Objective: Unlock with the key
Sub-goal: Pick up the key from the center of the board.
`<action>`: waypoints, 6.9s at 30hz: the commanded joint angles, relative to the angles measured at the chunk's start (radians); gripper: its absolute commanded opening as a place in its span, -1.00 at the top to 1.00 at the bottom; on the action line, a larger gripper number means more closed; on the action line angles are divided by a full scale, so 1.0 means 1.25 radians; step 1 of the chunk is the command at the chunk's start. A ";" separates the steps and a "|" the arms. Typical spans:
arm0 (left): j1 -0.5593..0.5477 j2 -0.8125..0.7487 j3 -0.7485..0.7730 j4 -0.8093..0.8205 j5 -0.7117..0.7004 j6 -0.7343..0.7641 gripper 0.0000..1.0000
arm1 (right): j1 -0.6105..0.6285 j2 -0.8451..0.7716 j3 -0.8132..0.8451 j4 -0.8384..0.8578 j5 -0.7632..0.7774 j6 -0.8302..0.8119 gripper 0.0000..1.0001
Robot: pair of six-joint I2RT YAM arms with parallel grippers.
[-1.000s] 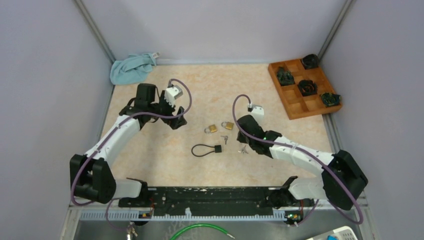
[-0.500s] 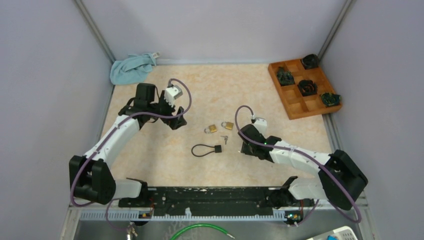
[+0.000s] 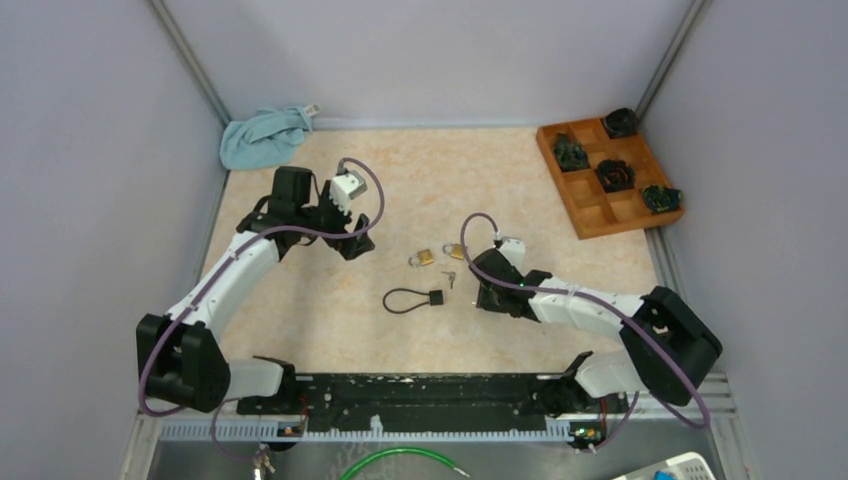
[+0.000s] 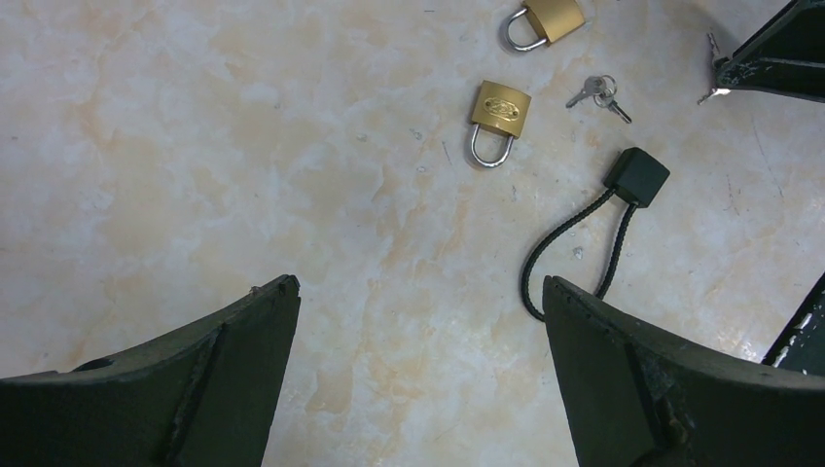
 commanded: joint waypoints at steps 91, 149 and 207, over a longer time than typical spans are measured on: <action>-0.274 -0.250 0.025 -0.163 0.182 0.095 -0.46 | 0.036 -0.153 0.203 0.436 -0.663 0.056 1.00; -0.295 -0.355 -0.055 -0.105 0.257 0.360 1.00 | 0.036 -0.127 0.271 0.341 -0.758 -0.015 1.00; -0.296 -0.348 -0.069 -0.064 0.201 0.384 1.00 | 0.022 -0.115 0.414 0.029 -0.651 -0.242 0.23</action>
